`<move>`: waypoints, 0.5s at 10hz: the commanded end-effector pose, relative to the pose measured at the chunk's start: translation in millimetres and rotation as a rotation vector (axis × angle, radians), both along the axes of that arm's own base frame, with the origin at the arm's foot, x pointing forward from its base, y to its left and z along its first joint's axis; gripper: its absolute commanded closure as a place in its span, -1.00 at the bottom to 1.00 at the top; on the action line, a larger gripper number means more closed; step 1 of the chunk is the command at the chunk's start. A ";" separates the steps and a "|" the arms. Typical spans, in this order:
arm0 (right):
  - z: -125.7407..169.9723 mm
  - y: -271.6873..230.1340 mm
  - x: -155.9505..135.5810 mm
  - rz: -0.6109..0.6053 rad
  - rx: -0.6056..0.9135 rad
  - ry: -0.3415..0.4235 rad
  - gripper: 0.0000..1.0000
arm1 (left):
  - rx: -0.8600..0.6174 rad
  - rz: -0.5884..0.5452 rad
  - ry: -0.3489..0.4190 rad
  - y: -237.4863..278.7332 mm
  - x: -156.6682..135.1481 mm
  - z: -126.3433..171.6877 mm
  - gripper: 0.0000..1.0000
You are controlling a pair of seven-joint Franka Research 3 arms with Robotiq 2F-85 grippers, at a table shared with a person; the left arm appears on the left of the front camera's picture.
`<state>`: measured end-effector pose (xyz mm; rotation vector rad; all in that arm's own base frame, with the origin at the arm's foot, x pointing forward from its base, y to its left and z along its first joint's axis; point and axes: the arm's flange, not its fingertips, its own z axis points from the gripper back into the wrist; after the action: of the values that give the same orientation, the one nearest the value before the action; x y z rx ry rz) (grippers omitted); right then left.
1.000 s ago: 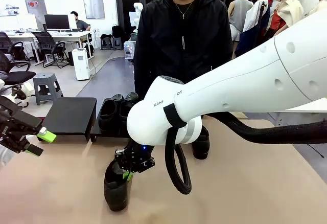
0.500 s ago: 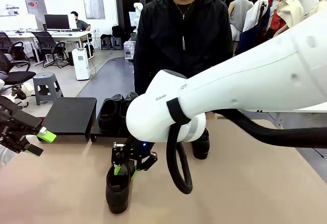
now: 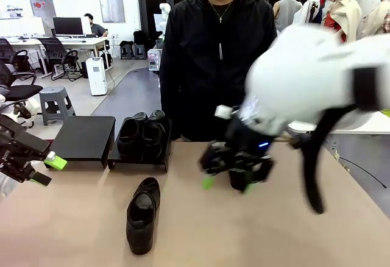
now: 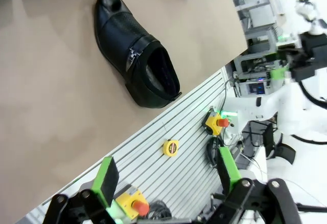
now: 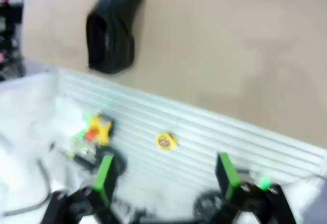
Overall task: Organize the shoes by placing them on the stand.
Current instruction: Pick up one Shoe and place it in the middle of the table.
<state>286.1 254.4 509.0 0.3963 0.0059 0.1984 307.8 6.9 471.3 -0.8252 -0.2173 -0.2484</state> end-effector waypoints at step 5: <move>30.9 -224.3 -45.7 0.207 0.337 -0.224 -1.00 | -0.024 -0.013 -0.014 1.2 -0.9 -0.3 -1.00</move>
<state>242.9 33.5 565.9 0.6559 -0.0525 0.3793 307.8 6.9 471.2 -0.8252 -0.2172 -0.2483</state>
